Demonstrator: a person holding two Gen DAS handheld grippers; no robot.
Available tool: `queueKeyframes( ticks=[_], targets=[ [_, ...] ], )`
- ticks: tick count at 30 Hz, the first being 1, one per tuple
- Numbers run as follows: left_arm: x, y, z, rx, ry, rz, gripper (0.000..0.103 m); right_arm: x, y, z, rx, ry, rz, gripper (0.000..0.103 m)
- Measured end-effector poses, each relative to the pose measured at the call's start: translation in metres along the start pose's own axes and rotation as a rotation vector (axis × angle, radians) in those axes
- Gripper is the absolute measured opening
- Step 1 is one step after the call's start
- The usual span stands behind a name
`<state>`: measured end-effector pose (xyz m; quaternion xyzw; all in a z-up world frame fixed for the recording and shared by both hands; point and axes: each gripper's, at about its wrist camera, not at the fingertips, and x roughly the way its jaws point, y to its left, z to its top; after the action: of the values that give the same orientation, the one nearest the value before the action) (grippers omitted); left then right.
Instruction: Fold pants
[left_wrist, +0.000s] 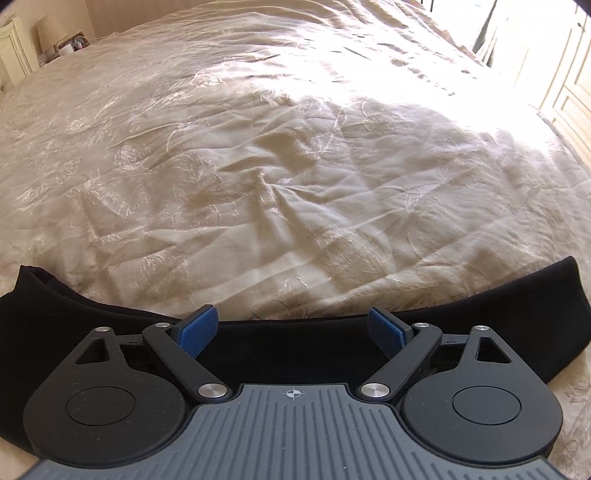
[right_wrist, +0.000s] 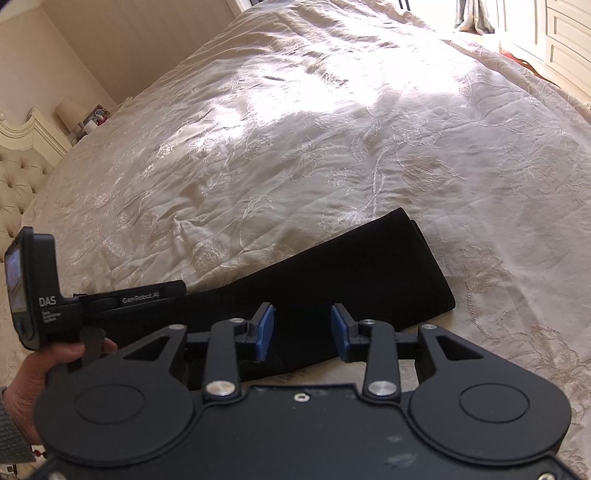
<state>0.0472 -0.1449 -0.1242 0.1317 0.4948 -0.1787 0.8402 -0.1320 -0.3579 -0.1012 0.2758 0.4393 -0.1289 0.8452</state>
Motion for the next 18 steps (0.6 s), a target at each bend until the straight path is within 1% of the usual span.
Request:
queueKeyframes(
  ticks=[3, 7, 9, 12, 14, 18],
  targets=[
    [-0.006, 0.004, -0.005, 0.012, 0.001, 0.003, 0.089, 0.004, -0.012, 0.003, -0.006, -0.022, -0.025, 0.042],
    [-0.009, 0.002, -0.015, 0.04, 0.018, -0.004, 0.089, 0.01, -0.031, 0.018, 0.031, -0.05, -0.069, 0.045],
    [-0.009, -0.001, -0.02, 0.059, 0.033, -0.004, 0.089, 0.016, -0.045, 0.028, 0.048, -0.049, -0.102, 0.047],
    [-0.004, -0.007, -0.024, 0.074, 0.061, -0.012, 0.089, 0.026, -0.062, 0.041, 0.056, -0.04, -0.124, 0.048],
    [-0.001, -0.009, -0.025, 0.078, 0.078, -0.017, 0.089, 0.037, -0.073, 0.047, 0.051, -0.01, -0.111, 0.049],
    [0.005, -0.014, -0.025, 0.085, 0.106, -0.026, 0.089, 0.067, -0.092, 0.047, 0.028, 0.12, -0.042, 0.051]
  ],
)
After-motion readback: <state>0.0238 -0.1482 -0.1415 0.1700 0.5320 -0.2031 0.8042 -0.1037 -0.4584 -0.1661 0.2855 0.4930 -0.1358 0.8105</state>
